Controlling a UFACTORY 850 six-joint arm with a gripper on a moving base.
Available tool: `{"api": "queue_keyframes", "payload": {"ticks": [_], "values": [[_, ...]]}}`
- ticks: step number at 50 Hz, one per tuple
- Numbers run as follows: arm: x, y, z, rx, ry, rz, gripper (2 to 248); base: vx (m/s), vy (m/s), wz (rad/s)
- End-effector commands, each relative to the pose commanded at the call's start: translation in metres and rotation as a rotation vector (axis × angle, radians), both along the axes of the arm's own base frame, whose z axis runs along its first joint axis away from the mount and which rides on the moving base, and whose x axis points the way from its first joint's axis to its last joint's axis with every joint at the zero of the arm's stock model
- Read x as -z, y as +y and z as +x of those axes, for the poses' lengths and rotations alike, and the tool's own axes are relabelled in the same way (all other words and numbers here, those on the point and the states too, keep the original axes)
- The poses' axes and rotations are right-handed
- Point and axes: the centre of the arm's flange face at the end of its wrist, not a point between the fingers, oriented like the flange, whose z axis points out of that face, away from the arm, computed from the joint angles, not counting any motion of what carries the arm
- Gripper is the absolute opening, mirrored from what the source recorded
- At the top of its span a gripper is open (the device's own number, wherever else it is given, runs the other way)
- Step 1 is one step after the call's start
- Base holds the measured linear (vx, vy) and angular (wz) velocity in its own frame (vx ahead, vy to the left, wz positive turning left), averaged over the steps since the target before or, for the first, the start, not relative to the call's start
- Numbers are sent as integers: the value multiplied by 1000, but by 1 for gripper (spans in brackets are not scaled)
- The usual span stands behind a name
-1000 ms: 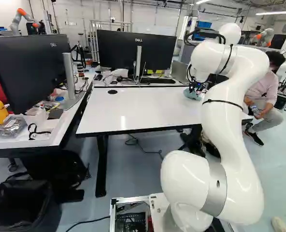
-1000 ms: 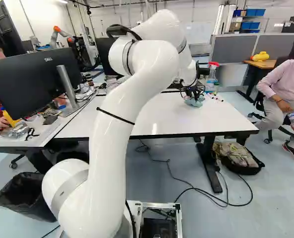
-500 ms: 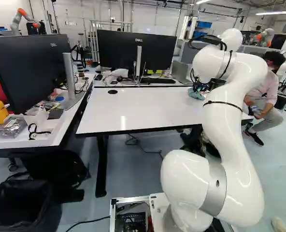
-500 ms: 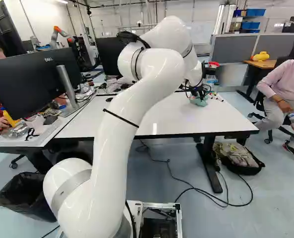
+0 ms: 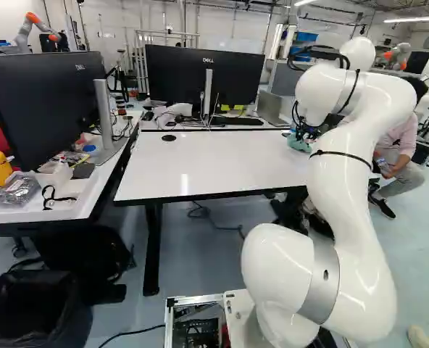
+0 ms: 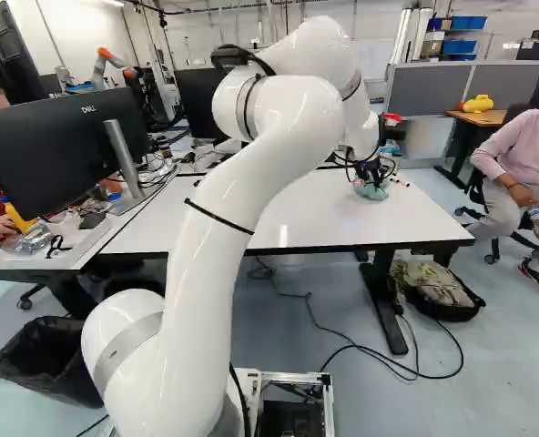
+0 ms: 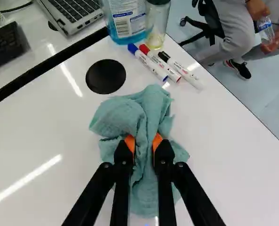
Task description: Clean the table with the green towel
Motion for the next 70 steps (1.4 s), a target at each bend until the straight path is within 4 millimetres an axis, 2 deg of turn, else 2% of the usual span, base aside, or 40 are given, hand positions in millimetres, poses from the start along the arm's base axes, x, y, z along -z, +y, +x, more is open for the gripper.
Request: {"api": "queue_keyframes", "payload": {"ticks": [14, 26, 35, 51, 59, 70], "values": [[-3, 14, -19, -2, 24, 16, 59, 0, 0, 0], [-5, 34, -21, -23, 36, 24, 59, 0, 0, 0], [-5, 49, -16, -44, 40, 26, 59, 0, 0, 0], [-4, 68, 8, -83, 30, 18, 59, 0, 0, 0], [-5, 69, 8, -84, 28, 17, 59, 0, 0, 0], [-18, 70, 6, -84, 17, 10, 59, 0, 0, 0]]}}
